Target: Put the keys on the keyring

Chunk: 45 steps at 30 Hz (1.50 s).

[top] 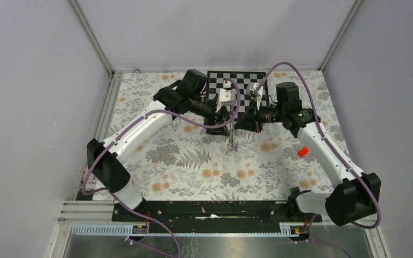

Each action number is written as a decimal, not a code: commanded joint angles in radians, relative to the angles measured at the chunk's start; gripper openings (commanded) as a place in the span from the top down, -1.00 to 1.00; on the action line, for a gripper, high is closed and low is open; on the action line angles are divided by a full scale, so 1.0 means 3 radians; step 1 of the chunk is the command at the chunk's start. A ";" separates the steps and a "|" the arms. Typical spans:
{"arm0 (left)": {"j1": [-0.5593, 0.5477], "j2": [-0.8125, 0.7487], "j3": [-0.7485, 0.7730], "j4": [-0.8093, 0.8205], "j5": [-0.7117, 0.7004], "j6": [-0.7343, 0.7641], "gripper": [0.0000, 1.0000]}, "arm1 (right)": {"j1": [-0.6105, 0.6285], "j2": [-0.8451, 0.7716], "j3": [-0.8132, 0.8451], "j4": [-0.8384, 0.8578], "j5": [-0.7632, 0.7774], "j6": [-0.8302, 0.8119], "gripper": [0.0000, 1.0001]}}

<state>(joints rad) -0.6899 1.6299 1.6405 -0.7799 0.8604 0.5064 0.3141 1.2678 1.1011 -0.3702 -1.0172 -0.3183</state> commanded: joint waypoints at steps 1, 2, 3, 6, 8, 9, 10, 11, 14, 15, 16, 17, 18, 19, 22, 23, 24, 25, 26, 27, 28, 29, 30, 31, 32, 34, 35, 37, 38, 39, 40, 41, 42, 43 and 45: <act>0.0009 0.0010 -0.0071 0.0405 0.0014 0.0138 -0.28 | 0.0016 0.0052 -0.0016 0.0462 -0.0362 0.0378 1.00; 0.0009 0.0034 -0.0070 0.0419 -0.0001 0.0142 -0.27 | 0.0016 0.0063 -0.0023 0.0489 -0.0395 0.0404 1.00; 0.0009 0.0053 -0.0058 0.0424 -0.0017 0.0155 -0.26 | 0.0016 0.0069 -0.0035 0.0504 -0.0414 0.0418 1.00; 0.0009 0.0059 -0.0066 0.0448 -0.0099 0.0152 -0.21 | 0.0016 0.0068 -0.0067 0.0526 -0.0422 0.0428 1.00; 0.0022 0.0053 -0.0078 0.0457 -0.0116 0.0151 -0.18 | 0.0018 0.0057 -0.0080 0.0528 -0.0411 0.0413 1.00; 0.0023 0.0054 -0.0083 0.0457 -0.0107 0.0150 -0.14 | 0.0017 0.0054 -0.0085 0.0527 -0.0409 0.0411 1.00; 0.0024 0.0050 -0.0091 0.0457 -0.0087 0.0140 -0.09 | 0.0016 0.0054 -0.0085 0.0526 -0.0405 0.0412 1.00; 0.0024 0.0049 -0.0101 0.0457 -0.0058 0.0133 -0.03 | 0.0016 0.0054 -0.0087 0.0524 -0.0398 0.0412 1.00; 0.0033 0.0032 -0.0142 0.0430 -0.0003 0.0136 0.12 | 0.0014 0.0046 -0.0086 0.0528 -0.0381 0.0411 1.00; 0.0038 0.0022 -0.0164 0.0417 0.0001 0.0134 0.16 | 0.0012 0.0044 -0.0086 0.0528 -0.0372 0.0412 1.00; 0.0048 0.0015 -0.0178 0.0401 0.0017 0.0142 0.20 | 0.0009 0.0041 -0.0089 0.0525 -0.0364 0.0412 1.00; 0.0053 0.0008 -0.0188 0.0390 0.0038 0.0146 0.25 | 0.0004 0.0039 -0.0086 0.0522 -0.0356 0.0410 1.00; 0.0062 -0.0003 -0.0202 0.0382 0.0068 0.0147 0.30 | 0.0001 0.0036 -0.0086 0.0524 -0.0349 0.0409 1.00; 0.0065 -0.0016 -0.0213 0.0381 0.0087 0.0143 0.33 | -0.0003 0.0041 -0.0086 0.0525 -0.0336 0.0409 1.00; 0.0070 -0.0033 -0.0237 0.0381 0.0140 0.0143 0.39 | -0.0004 0.0048 -0.0085 0.0526 -0.0310 0.0412 1.00; 0.0070 -0.0038 -0.0241 0.0381 0.0154 0.0143 0.40 | -0.0004 0.0051 -0.0086 0.0524 -0.0303 0.0412 1.00; 0.0070 -0.0040 -0.0246 0.0381 0.0168 0.0137 0.40 | -0.0004 0.0056 -0.0085 0.0528 -0.0297 0.0410 1.00; 0.0070 -0.0039 -0.0248 0.0383 0.0177 0.0133 0.40 | -0.0003 0.0054 -0.0089 0.0525 -0.0292 0.0412 1.00; 0.0070 -0.0044 -0.0248 0.0381 0.0191 0.0126 0.40 | -0.0004 0.0053 -0.0090 0.0525 -0.0287 0.0409 1.00; 0.0072 -0.0049 -0.0252 0.0381 0.0190 0.0123 0.36 | -0.0004 0.0049 -0.0094 0.0528 -0.0280 0.0407 1.00; 0.0070 -0.0052 -0.0253 0.0381 0.0185 0.0122 0.29 | -0.0003 0.0045 -0.0098 0.0521 -0.0269 0.0402 1.00; 0.0073 -0.0066 -0.0252 0.0381 0.0145 0.0122 0.20 | -0.0004 0.0048 -0.0105 0.0519 -0.0255 0.0389 1.00; 0.0074 -0.0083 -0.0250 0.0381 0.0111 0.0122 0.12 | -0.0007 0.0045 -0.0113 0.0521 -0.0247 0.0383 1.00; 0.0075 -0.0100 -0.0249 0.0381 0.0079 0.0122 0.03 | -0.0004 0.0041 -0.0119 0.0520 -0.0241 0.0374 1.00; 0.0075 -0.0119 -0.0245 0.0381 0.0047 0.0121 -0.02 | -0.0004 0.0044 -0.0128 0.0522 -0.0233 0.0362 1.00; 0.0085 -0.0147 -0.0231 0.0381 -0.0003 0.0131 -0.10 | -0.0004 0.0046 -0.0136 0.0517 -0.0225 0.0349 1.00; 0.0088 -0.0159 -0.0224 0.0381 -0.0018 0.0136 -0.14 | -0.0006 0.0052 -0.0142 0.0518 -0.0220 0.0342 1.00; 0.0091 -0.0182 -0.0210 0.0381 -0.0034 0.0142 -0.17 | -0.0006 0.0057 -0.0147 0.0516 -0.0219 0.0332 1.00; 0.0091 -0.0195 -0.0207 0.0381 -0.0040 0.0147 -0.18 | -0.0007 0.0059 -0.0150 0.0514 -0.0219 0.0330 1.00; 0.0095 -0.0204 -0.0207 0.0381 -0.0039 0.0148 -0.18 | -0.0009 0.0056 -0.0150 0.0516 -0.0219 0.0326 1.00; 0.0098 -0.0204 -0.0214 0.0370 -0.0035 0.0159 -0.19 | -0.0004 0.0055 -0.0152 0.0517 -0.0219 0.0324 1.00; 0.0096 -0.0205 -0.0216 0.0359 -0.0015 0.0182 -0.20 | -0.0007 0.0054 -0.0150 0.0515 -0.0219 0.0325 1.00; 0.0096 -0.0207 -0.0217 0.0356 0.0003 0.0194 -0.20 | -0.0009 0.0056 -0.0145 0.0515 -0.0220 0.0322 1.00; 0.0096 -0.0206 -0.0220 0.0351 0.0027 0.0198 -0.20 | -0.0009 0.0057 -0.0139 0.0510 -0.0219 0.0320 1.00; 0.0096 -0.0204 -0.0230 0.0325 0.0082 0.0243 -0.20 | -0.0009 0.0064 -0.0144 0.0512 -0.0228 0.0320 1.00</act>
<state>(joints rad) -0.6662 1.6039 1.5677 -0.6868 0.8528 0.5423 0.3134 1.2938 1.0492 -0.2531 -1.0679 -0.2127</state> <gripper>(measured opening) 0.600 0.043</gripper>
